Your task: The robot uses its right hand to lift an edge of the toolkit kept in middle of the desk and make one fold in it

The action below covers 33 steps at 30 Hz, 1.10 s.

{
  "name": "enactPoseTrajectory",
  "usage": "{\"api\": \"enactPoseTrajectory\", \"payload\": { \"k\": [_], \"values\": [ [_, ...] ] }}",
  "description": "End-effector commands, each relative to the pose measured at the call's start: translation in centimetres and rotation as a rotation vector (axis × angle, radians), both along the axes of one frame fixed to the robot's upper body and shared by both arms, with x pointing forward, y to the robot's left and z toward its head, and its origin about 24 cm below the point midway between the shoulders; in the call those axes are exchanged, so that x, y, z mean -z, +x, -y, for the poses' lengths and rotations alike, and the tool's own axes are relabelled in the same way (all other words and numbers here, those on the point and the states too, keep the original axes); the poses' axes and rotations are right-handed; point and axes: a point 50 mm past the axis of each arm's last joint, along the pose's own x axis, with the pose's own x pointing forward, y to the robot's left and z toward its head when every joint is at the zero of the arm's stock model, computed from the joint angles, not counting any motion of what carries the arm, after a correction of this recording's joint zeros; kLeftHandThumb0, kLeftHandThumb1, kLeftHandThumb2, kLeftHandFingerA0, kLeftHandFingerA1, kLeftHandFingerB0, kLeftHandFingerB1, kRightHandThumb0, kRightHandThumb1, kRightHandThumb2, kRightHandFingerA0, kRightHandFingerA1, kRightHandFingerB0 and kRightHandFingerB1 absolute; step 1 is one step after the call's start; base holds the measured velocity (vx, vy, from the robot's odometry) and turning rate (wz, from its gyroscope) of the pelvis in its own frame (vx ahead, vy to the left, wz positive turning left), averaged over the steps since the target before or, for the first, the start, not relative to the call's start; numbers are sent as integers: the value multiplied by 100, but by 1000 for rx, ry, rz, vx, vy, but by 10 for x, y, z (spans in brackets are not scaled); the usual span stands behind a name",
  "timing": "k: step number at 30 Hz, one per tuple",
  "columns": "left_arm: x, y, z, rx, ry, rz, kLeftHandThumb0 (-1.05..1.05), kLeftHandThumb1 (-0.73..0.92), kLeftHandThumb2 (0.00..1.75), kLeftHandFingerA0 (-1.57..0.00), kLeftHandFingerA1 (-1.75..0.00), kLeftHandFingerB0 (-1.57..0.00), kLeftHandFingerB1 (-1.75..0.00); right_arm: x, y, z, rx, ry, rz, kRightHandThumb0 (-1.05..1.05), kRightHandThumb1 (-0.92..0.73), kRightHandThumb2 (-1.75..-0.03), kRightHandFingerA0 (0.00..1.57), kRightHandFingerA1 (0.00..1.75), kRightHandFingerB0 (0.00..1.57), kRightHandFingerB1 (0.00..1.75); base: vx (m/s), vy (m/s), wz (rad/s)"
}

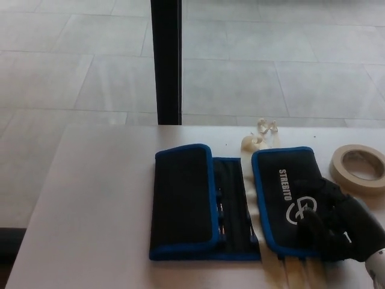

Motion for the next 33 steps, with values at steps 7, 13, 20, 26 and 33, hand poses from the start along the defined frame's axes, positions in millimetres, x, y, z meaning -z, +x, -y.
{"api": "enactPoseTrajectory", "payload": {
  "k": [7, 13, 20, 26, 33],
  "values": [
    [-11, -3, -12, 19, 49, -20, -95, 91, 87, -42, -52, -26, -41, -91, -5, 29, 125, 645, -63, -58, -91, -67, 35, 50, 22, 40, 0, 0, 0],
    [-12, -4, -12, 19, 50, -24, -95, 92, 88, -41, -53, -26, -41, -157, -16, 65, 133, 794, 97, -61, -89, -66, 43, 49, 34, 42, 0, 0, 0],
    [-11, -8, -13, 15, 48, -45, -92, 92, 87, -42, -50, -27, -41, -193, -46, 159, 307, 924, 304, -60, -91, -66, 29, 51, 20, 40, 0, 0, 0],
    [-9, -11, -11, 21, 30, -32, -96, 91, 88, -39, -51, -25, -40, -151, -99, 238, 764, 811, 439, -76, -75, -62, 70, 67, 56, 58, 0, 0, 0],
    [-10, -13, -9, 22, 46, -39, -94, 92, 88, -40, -51, -24, -41, -93, -162, 283, 1179, 791, 521, -81, -76, -64, 73, 88, 52, 77, 0, 0, 0]
  ]
}}
